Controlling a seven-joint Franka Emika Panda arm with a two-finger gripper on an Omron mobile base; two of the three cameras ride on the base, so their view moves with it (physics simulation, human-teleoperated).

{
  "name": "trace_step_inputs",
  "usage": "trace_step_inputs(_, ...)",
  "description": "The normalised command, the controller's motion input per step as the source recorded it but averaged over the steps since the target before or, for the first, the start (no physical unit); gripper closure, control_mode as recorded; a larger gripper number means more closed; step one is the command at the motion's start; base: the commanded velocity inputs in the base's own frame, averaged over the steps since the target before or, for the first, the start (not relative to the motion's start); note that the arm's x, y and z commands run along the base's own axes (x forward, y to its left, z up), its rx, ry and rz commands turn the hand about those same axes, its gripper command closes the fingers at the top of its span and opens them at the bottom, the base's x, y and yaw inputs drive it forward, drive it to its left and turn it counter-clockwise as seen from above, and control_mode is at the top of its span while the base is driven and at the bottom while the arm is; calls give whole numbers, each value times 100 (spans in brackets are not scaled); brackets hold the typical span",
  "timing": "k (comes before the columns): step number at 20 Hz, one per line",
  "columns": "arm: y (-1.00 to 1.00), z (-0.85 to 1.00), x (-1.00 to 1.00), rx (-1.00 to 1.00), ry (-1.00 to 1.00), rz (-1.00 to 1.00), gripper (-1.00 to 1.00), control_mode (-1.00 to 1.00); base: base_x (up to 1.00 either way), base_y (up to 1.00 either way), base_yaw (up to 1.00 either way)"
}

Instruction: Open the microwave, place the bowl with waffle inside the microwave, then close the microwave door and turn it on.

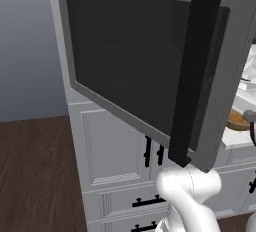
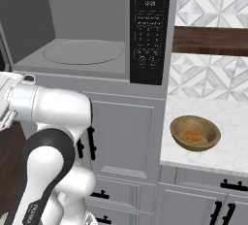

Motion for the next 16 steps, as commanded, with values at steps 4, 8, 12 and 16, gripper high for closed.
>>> trace_step_inputs(4, 91, 0, -51, 0, -6, 9, -100, -100, 0, 0, 0)
trace_step_inputs(8, 86, 0, -9, -4, -12, 0, -100, -100, 0, 0, 0)
trace_step_inputs(12, 94, 0, 19, -9, -2, -9, -100, -100, 0, 0, 0)
trace_step_inputs(16, 100, 0, 35, -17, 1, -13, -100, -100, 0, 0, 0)
